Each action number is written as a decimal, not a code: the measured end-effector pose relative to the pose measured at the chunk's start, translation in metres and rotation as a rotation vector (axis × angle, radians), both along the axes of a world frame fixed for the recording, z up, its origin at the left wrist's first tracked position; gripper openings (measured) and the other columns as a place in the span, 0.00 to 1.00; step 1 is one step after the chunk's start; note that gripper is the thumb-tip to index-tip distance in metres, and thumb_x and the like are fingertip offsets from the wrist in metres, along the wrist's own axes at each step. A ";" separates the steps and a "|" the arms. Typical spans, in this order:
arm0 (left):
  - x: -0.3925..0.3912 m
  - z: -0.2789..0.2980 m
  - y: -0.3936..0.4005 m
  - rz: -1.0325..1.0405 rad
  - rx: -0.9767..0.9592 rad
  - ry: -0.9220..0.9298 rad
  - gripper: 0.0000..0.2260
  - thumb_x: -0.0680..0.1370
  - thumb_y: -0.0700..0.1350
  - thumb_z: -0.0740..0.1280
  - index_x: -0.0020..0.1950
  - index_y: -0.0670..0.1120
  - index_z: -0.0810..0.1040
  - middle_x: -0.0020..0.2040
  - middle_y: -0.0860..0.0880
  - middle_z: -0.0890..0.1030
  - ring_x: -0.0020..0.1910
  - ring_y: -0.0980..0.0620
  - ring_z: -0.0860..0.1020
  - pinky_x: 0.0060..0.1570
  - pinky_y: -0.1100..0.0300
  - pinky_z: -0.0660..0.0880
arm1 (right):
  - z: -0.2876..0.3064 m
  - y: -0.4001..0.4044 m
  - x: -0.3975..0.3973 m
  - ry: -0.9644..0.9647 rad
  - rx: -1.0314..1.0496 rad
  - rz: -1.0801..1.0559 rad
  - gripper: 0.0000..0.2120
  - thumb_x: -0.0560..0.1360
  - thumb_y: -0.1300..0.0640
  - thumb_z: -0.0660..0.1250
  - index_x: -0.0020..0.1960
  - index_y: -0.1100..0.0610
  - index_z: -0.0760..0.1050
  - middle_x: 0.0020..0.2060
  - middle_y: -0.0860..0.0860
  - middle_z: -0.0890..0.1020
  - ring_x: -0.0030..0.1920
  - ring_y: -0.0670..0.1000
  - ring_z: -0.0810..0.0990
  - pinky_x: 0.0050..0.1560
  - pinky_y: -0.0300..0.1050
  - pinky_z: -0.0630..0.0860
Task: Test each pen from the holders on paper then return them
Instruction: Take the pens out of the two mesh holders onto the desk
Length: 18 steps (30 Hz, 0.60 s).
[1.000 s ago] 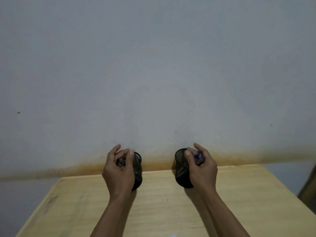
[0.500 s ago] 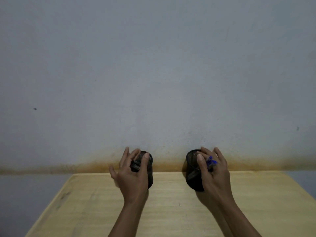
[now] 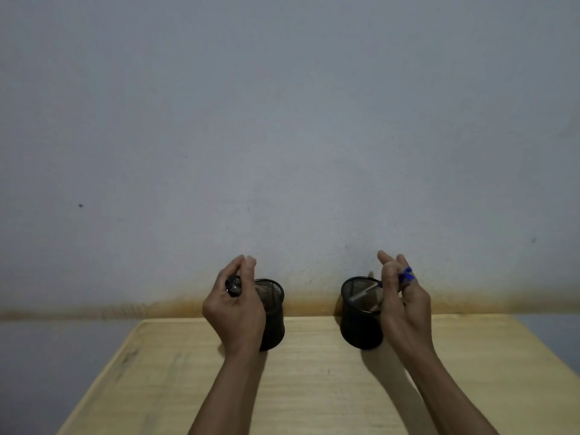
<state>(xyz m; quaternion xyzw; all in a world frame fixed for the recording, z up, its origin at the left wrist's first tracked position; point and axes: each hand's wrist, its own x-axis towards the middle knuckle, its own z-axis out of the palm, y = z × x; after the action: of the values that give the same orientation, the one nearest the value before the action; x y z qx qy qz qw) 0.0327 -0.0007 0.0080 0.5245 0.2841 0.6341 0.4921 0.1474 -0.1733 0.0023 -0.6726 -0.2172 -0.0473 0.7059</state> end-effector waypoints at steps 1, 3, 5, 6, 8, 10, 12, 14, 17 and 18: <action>-0.006 0.010 -0.005 -0.003 -0.028 -0.043 0.08 0.76 0.46 0.74 0.53 0.47 0.84 0.45 0.53 0.86 0.49 0.58 0.84 0.60 0.53 0.78 | 0.007 -0.002 -0.004 -0.008 0.035 -0.002 0.30 0.77 0.37 0.56 0.71 0.51 0.76 0.76 0.48 0.71 0.64 0.20 0.64 0.68 0.35 0.62; -0.020 0.026 -0.014 -0.023 -0.049 -0.142 0.12 0.77 0.43 0.73 0.61 0.44 0.82 0.47 0.53 0.86 0.50 0.58 0.84 0.57 0.59 0.79 | 0.021 -0.009 -0.015 -0.020 0.134 -0.001 0.26 0.78 0.39 0.56 0.69 0.50 0.76 0.70 0.46 0.77 0.71 0.33 0.70 0.70 0.32 0.66; -0.034 0.037 -0.022 -0.057 -0.057 -0.224 0.15 0.79 0.40 0.69 0.66 0.43 0.78 0.53 0.50 0.86 0.54 0.55 0.83 0.57 0.62 0.77 | 0.034 -0.017 -0.029 -0.021 0.238 0.013 0.22 0.78 0.41 0.56 0.68 0.47 0.74 0.66 0.43 0.80 0.68 0.34 0.74 0.64 0.25 0.69; -0.041 0.039 -0.026 -0.066 -0.056 -0.243 0.16 0.80 0.38 0.68 0.67 0.42 0.77 0.55 0.49 0.85 0.56 0.54 0.83 0.58 0.61 0.77 | 0.038 -0.021 -0.037 -0.015 0.287 0.029 0.21 0.78 0.42 0.57 0.68 0.46 0.73 0.65 0.42 0.80 0.67 0.34 0.75 0.63 0.24 0.69; -0.056 0.041 -0.033 -0.062 -0.050 -0.255 0.16 0.80 0.35 0.65 0.69 0.41 0.75 0.56 0.48 0.84 0.57 0.53 0.82 0.60 0.58 0.76 | 0.039 -0.028 -0.053 0.008 0.359 0.063 0.23 0.78 0.42 0.58 0.69 0.49 0.73 0.64 0.42 0.81 0.67 0.37 0.77 0.66 0.27 0.70; -0.071 0.038 -0.039 -0.064 -0.065 -0.276 0.16 0.81 0.33 0.64 0.69 0.39 0.74 0.57 0.48 0.84 0.58 0.52 0.82 0.60 0.58 0.76 | 0.032 -0.034 -0.070 0.076 0.401 0.075 0.26 0.79 0.43 0.58 0.72 0.55 0.73 0.60 0.38 0.83 0.66 0.40 0.79 0.66 0.31 0.72; -0.082 0.030 -0.048 -0.074 -0.125 -0.284 0.16 0.80 0.32 0.63 0.69 0.39 0.74 0.56 0.47 0.83 0.58 0.51 0.82 0.60 0.58 0.76 | 0.020 -0.038 -0.083 0.186 0.430 0.051 0.22 0.83 0.47 0.58 0.72 0.57 0.73 0.58 0.37 0.84 0.65 0.43 0.80 0.64 0.35 0.77; -0.091 0.015 -0.054 -0.092 -0.208 -0.290 0.16 0.80 0.31 0.62 0.68 0.38 0.74 0.56 0.47 0.83 0.57 0.51 0.83 0.61 0.55 0.76 | 0.006 -0.039 -0.092 0.321 0.471 0.010 0.19 0.85 0.49 0.58 0.71 0.57 0.72 0.60 0.46 0.84 0.65 0.47 0.81 0.57 0.34 0.79; -0.094 -0.016 -0.057 -0.140 -0.340 -0.291 0.16 0.80 0.32 0.63 0.68 0.39 0.75 0.57 0.45 0.83 0.56 0.51 0.83 0.63 0.51 0.75 | -0.016 -0.039 -0.096 0.478 0.493 -0.077 0.15 0.85 0.51 0.59 0.70 0.53 0.71 0.60 0.52 0.82 0.61 0.50 0.82 0.52 0.40 0.79; -0.092 -0.025 -0.059 -0.148 -0.380 -0.283 0.17 0.80 0.32 0.63 0.68 0.41 0.74 0.57 0.44 0.83 0.56 0.52 0.83 0.63 0.52 0.76 | -0.024 -0.038 -0.094 0.513 0.499 -0.100 0.15 0.85 0.51 0.60 0.71 0.52 0.69 0.62 0.54 0.81 0.60 0.51 0.83 0.55 0.47 0.78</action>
<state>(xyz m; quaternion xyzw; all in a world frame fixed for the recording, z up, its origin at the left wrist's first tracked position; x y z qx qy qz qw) -0.0598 -0.0595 -0.0173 0.3480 0.2873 0.5984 0.6620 0.0533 -0.2116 -0.0212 -0.4795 0.0186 0.0370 0.8766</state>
